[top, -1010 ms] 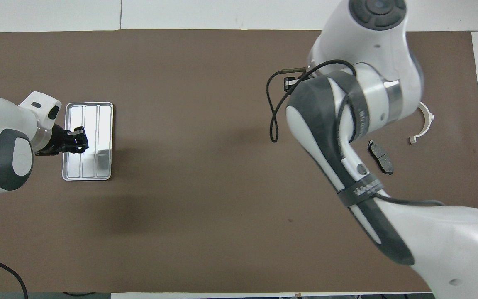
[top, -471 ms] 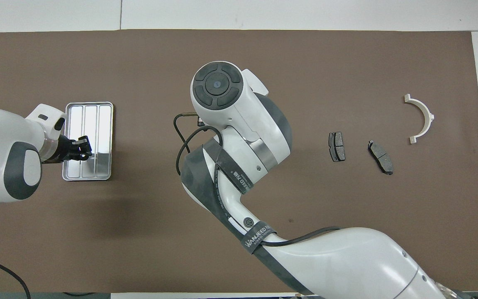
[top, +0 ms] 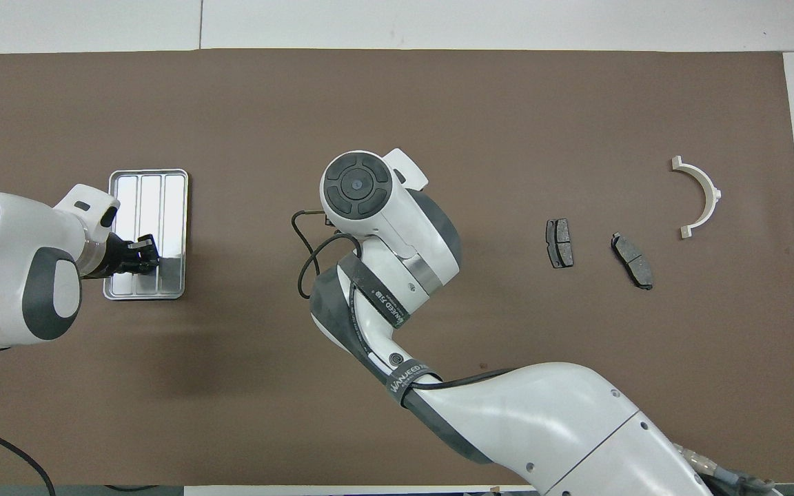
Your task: Pick bearing gear from pile to tray
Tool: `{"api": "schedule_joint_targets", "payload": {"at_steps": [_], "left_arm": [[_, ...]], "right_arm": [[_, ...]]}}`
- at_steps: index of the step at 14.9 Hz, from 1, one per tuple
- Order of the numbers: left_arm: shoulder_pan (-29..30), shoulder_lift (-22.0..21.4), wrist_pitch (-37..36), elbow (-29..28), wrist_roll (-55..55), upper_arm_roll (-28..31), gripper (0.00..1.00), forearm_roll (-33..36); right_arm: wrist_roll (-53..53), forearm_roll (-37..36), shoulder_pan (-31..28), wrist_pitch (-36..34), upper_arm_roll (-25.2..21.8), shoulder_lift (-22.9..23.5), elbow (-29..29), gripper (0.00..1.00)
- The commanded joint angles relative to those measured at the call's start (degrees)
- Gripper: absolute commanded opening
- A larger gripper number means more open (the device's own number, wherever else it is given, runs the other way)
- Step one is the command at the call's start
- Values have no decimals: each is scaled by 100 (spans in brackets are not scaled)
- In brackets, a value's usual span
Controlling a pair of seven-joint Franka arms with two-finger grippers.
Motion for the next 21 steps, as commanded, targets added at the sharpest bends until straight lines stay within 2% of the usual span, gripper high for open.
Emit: {"api": "schedule_joint_targets", "payload": {"at_steps": [1, 2, 3, 4, 5, 6, 9, 11, 13, 19, 20, 21], "left_arm": [[41, -35, 149, -105, 61, -40, 0, 49], [33, -35, 149, -123, 61, -40, 0, 49], [32, -35, 158, -132, 79, -40, 18, 49], [41, -35, 158, -132, 88, -40, 51, 49], [41, -9, 149, -123, 88, -40, 69, 49], [33, 0, 141, -97, 79, -31, 73, 49], [15, 44, -61, 201, 44, -40, 76, 49], [-29, 78, -438, 596, -87, -40, 76, 40], [-238, 201, -694, 974, -630, -49, 76, 40], [-810, 289, -580, 1133, -1764, -49, 76, 40], [-951, 307, -598, 1221, -2071, -49, 77, 31], [-1100, 351, -624, 1343, -2379, -49, 79, 31]], "right_arm": [[150, -80, -22, 342, 11, -138, -406, 0], [150, -80, -31, 473, 11, -138, -537, 0], [142, -80, -39, 588, 11, -138, -652, 0], [133, -80, -40, 641, 11, -138, -696, 0], [133, -80, -40, 642, 11, -138, -714, 0], [115, -80, -40, 659, 20, -138, -766, 0], [89, -80, -66, 843, 20, -173, -933, 0], [98, -80, -57, 870, 20, -156, -952, 0], [98, -71, -57, 1010, 20, -164, -1074, 0], [159, 26, -101, 1363, 20, -208, -1321, 0], [159, 43, -145, 1267, 28, -208, -1234, 62], [159, 44, -215, 1240, 29, -217, -1137, 97]]}}
